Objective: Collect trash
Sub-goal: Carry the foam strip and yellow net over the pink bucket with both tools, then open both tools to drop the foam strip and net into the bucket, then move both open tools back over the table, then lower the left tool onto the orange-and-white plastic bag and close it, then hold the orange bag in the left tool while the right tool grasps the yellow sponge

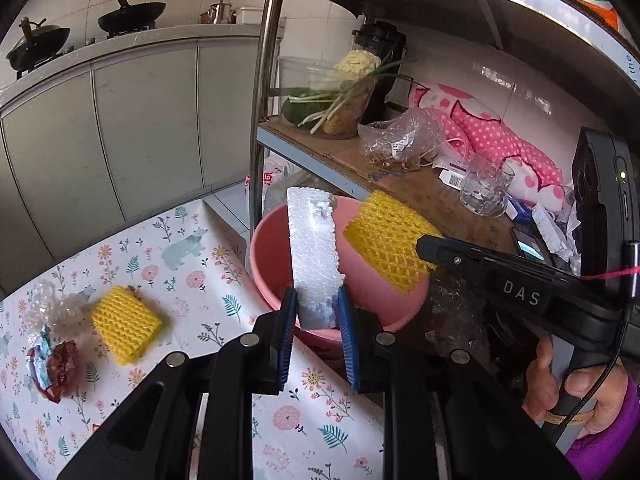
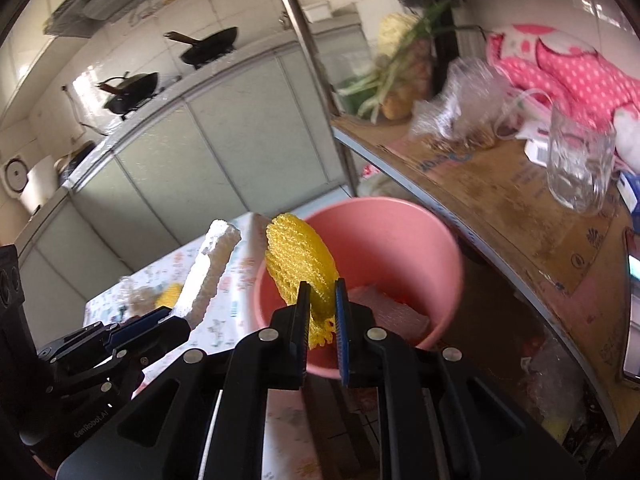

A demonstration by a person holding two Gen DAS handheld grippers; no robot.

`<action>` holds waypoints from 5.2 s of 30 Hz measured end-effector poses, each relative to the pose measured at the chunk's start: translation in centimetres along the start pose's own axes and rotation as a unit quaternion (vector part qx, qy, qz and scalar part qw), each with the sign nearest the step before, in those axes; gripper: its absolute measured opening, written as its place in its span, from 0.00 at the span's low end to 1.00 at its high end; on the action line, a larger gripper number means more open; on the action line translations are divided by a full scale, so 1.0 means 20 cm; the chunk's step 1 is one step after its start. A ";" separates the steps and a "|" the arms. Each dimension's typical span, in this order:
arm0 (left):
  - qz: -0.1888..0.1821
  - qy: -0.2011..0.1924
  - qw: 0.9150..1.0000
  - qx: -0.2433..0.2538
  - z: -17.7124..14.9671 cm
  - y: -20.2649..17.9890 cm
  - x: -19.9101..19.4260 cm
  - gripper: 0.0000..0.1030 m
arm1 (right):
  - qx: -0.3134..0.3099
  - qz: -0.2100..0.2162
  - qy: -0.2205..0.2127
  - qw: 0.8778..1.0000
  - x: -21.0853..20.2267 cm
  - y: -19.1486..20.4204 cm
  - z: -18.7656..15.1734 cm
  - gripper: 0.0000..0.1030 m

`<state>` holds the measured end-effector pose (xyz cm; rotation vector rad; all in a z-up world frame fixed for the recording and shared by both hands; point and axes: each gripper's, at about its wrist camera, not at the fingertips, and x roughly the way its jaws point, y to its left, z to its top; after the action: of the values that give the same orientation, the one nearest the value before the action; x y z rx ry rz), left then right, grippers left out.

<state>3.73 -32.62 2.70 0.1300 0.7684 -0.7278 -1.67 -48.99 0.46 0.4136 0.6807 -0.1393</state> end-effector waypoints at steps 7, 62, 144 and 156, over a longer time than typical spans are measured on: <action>-0.004 0.032 0.999 0.000 0.01 -0.02 0.22 0.20 | 0.019 -0.023 0.017 0.999 0.13 -0.10 -0.01 0.12; 0.012 0.031 0.999 -0.038 -0.03 0.08 0.09 0.52 | 0.000 -0.004 0.044 0.999 0.12 -0.01 -0.10 0.34; 0.090 -0.007 0.977 -0.195 -0.78 0.90 -0.67 0.31 | -0.190 0.122 0.122 0.967 0.51 1.00 -0.28 0.40; 0.089 0.001 0.973 -0.213 -0.84 0.97 -0.70 0.31 | -0.190 0.084 0.152 0.966 0.85 1.05 -0.24 0.41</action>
<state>-0.55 -4.18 -2.99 -0.1874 0.8857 -0.3813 14.12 -27.81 -6.86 0.1206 0.9484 0.2198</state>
